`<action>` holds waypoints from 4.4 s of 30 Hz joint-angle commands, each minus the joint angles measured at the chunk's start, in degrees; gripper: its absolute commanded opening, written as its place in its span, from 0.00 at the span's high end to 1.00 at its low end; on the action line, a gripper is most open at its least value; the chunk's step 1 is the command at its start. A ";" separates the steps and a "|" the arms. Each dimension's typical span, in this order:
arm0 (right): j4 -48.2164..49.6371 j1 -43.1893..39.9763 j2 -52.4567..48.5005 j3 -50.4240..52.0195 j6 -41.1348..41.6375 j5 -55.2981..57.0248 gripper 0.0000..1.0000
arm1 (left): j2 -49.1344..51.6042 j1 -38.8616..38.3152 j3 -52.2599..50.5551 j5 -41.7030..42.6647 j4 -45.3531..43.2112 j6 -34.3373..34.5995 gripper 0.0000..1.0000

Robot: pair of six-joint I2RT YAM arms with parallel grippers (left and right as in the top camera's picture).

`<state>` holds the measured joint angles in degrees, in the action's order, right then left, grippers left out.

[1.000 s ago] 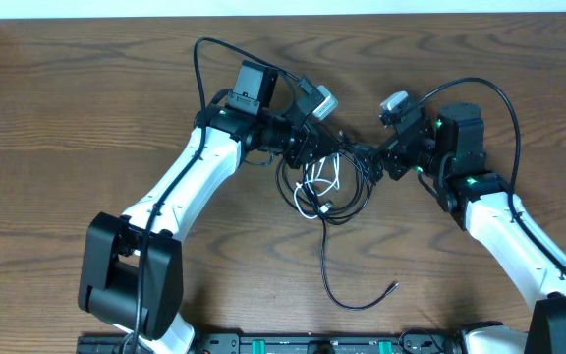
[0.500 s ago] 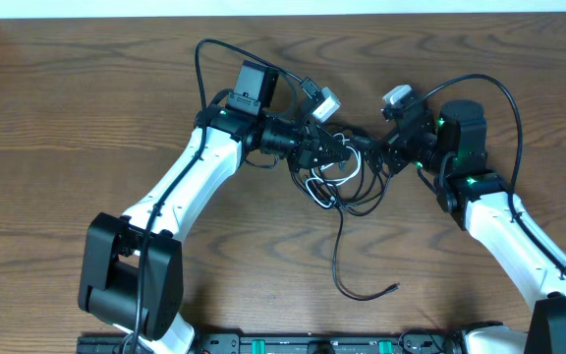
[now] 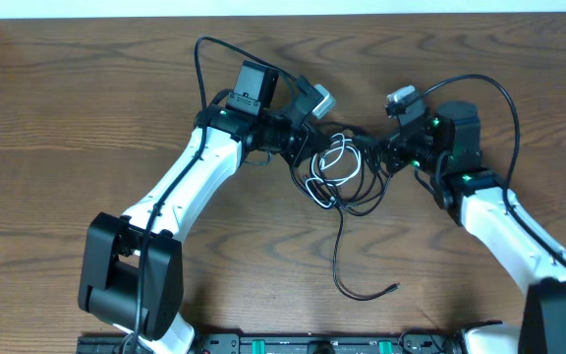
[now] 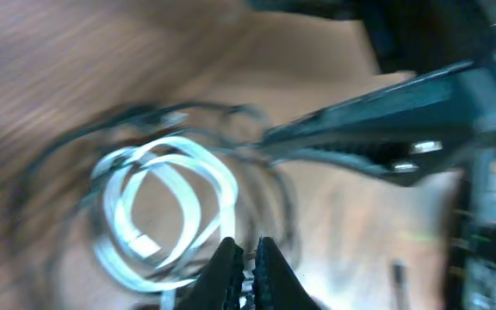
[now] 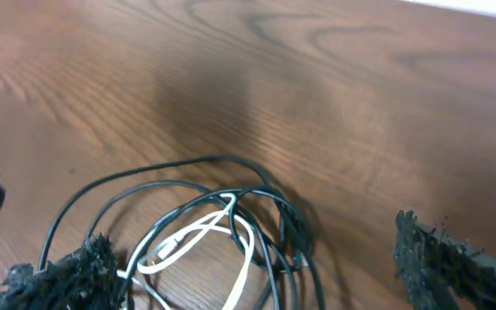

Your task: Untangle cables

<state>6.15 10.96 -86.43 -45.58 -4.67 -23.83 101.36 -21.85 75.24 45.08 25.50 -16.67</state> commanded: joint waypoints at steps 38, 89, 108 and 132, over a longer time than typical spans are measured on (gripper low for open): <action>10.78 4.39 -21.49 -0.31 9.70 10.23 0.21 | -1.40 0.13 0.00 -17.66 1.01 2.67 0.85; 10.29 2.38 -11.69 -0.31 -10.62 -27.17 0.98 | -1.40 0.20 0.00 -12.87 -9.57 13.22 0.77; 12.92 3.37 -11.69 -0.31 -12.55 -27.17 0.97 | -1.40 0.20 0.00 -9.73 -2.19 16.31 0.38; 13.44 5.60 -11.69 -0.31 -12.57 -27.12 0.96 | -1.40 0.17 0.00 -16.02 1.51 16.31 0.67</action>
<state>19.14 16.27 -99.57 -46.17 -16.14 -49.39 101.36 -21.85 75.24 30.33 26.65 0.01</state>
